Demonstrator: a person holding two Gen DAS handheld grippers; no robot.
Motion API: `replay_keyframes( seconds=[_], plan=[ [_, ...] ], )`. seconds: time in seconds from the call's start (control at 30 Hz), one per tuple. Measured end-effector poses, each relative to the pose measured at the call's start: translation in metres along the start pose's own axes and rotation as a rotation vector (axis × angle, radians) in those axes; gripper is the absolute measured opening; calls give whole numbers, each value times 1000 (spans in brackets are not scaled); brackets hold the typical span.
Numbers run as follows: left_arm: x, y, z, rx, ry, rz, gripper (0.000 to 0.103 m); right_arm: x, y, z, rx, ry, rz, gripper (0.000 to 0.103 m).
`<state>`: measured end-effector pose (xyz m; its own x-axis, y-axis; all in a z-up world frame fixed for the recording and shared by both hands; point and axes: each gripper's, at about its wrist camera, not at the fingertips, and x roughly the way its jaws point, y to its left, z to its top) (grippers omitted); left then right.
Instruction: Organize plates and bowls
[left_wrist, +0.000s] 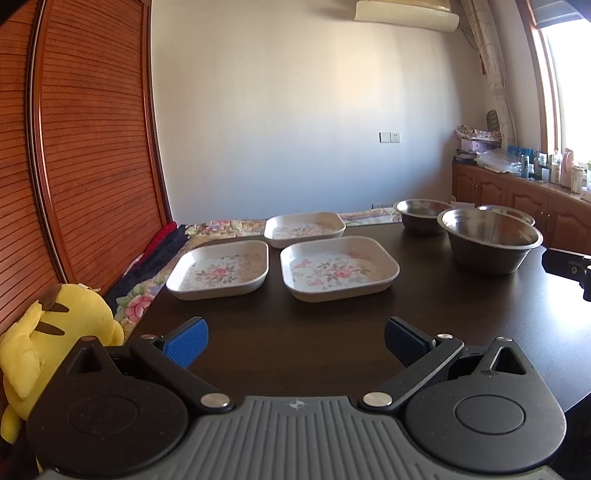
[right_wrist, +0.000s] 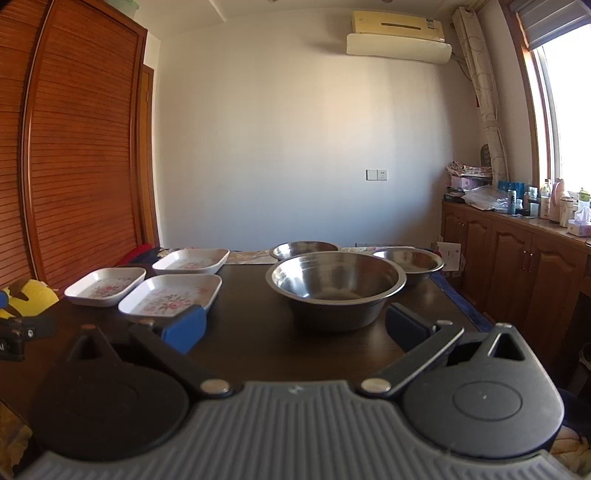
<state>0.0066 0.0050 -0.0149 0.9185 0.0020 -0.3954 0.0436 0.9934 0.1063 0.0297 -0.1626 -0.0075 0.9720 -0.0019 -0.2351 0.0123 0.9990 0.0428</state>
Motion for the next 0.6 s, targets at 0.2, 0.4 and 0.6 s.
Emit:
replay_keyframes(
  seconds=[0.2, 0.4, 0.6],
  plan=[
    [15, 4, -5, 0, 29, 4, 103, 11, 7, -1, -13, 14, 31, 103],
    [27, 9, -1, 2, 40, 12, 103, 23, 20, -1, -41, 26, 64, 103],
    [44, 18, 8, -4, 46, 16, 103, 40, 34, 4, -87, 47, 117, 103]
  ],
)
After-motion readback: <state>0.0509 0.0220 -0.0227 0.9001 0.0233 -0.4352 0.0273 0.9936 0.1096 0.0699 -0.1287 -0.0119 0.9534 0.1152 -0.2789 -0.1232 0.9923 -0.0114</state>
